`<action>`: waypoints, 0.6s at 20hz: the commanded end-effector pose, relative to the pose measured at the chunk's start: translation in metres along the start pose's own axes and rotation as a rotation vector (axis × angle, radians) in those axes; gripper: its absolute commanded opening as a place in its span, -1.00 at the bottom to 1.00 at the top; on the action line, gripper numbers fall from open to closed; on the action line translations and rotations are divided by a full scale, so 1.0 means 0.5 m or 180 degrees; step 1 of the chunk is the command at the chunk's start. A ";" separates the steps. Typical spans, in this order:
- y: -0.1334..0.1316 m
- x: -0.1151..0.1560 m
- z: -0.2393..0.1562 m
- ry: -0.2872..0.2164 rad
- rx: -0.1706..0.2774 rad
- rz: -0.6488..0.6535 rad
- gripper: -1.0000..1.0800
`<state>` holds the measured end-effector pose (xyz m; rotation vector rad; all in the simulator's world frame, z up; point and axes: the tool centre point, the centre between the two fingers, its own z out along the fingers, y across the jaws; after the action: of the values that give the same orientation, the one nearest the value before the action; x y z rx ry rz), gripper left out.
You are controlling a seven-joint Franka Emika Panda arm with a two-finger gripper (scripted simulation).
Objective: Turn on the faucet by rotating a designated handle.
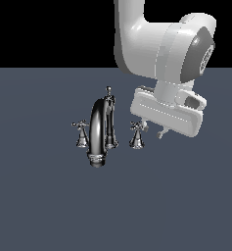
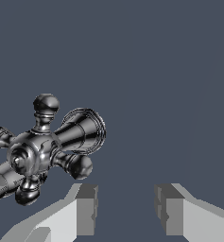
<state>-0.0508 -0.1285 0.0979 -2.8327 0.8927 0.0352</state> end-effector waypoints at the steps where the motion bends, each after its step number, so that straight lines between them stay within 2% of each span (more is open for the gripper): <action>1: 0.202 0.145 -0.038 0.0455 -0.0288 0.0454 -0.68; 2: 0.100 0.169 -0.017 0.0509 -0.0173 0.0746 0.71; 3: 0.210 0.164 -0.045 0.0563 -0.0057 0.1038 0.71; 4: 0.219 0.174 -0.046 0.0617 -0.0005 0.1236 0.58; 5: 0.276 0.187 -0.065 0.0545 -0.0062 0.0931 0.39; 6: 0.171 0.149 -0.026 0.0472 -0.0119 0.0626 0.39; 7: -0.067 0.095 0.027 0.0381 0.0156 0.0492 0.07; 8: -0.074 0.090 0.029 0.0379 0.0162 0.0489 0.07; 9: -0.037 0.193 0.044 0.0406 0.0131 0.0173 0.54; 10: -0.111 0.123 0.047 0.0434 0.0100 -0.0143 0.54; 11: -0.297 0.049 -0.004 0.0442 0.0376 -0.0133 0.86; 12: -0.323 0.031 0.001 0.0442 0.0376 -0.0133 0.86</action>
<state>0.0374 -0.1066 0.0895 -2.7834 0.9987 -0.1944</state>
